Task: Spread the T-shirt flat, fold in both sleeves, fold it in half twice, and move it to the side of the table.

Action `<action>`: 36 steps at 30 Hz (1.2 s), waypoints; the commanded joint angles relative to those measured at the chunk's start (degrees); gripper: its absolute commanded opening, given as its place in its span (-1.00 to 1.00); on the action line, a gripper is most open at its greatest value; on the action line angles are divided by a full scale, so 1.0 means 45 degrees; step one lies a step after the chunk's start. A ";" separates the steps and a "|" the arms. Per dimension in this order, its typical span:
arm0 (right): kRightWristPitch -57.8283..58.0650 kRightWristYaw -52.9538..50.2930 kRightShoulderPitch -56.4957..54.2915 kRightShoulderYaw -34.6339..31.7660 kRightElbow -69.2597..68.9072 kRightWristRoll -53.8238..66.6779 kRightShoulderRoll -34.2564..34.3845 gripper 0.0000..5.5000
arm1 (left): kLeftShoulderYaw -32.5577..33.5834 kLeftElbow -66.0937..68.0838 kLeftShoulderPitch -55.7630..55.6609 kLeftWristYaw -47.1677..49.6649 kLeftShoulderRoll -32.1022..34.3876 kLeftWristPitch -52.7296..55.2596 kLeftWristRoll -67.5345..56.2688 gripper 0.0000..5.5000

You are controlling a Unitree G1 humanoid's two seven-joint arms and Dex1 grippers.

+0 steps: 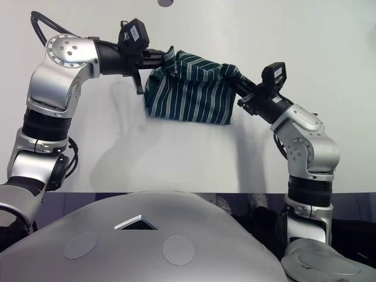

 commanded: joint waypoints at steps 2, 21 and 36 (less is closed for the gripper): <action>0.0219 -0.0242 -0.0193 0.0728 0.0941 -0.1089 -0.0293 -0.94 | 0.0505 0.2033 -0.0717 0.2408 -0.0785 -0.0145 0.0632 -1.00; 0.0070 -0.0945 -0.0598 0.0917 0.1786 -0.2132 0.0320 -0.81 | -0.0319 0.2482 0.0084 0.3089 -0.0341 -0.0781 0.1737 -0.47; 0.1472 -0.5322 -0.2305 -0.3272 0.1983 0.0894 0.3522 -0.29 | -0.1571 -0.0554 0.2264 0.0286 -0.0742 -0.6980 0.0142 -0.05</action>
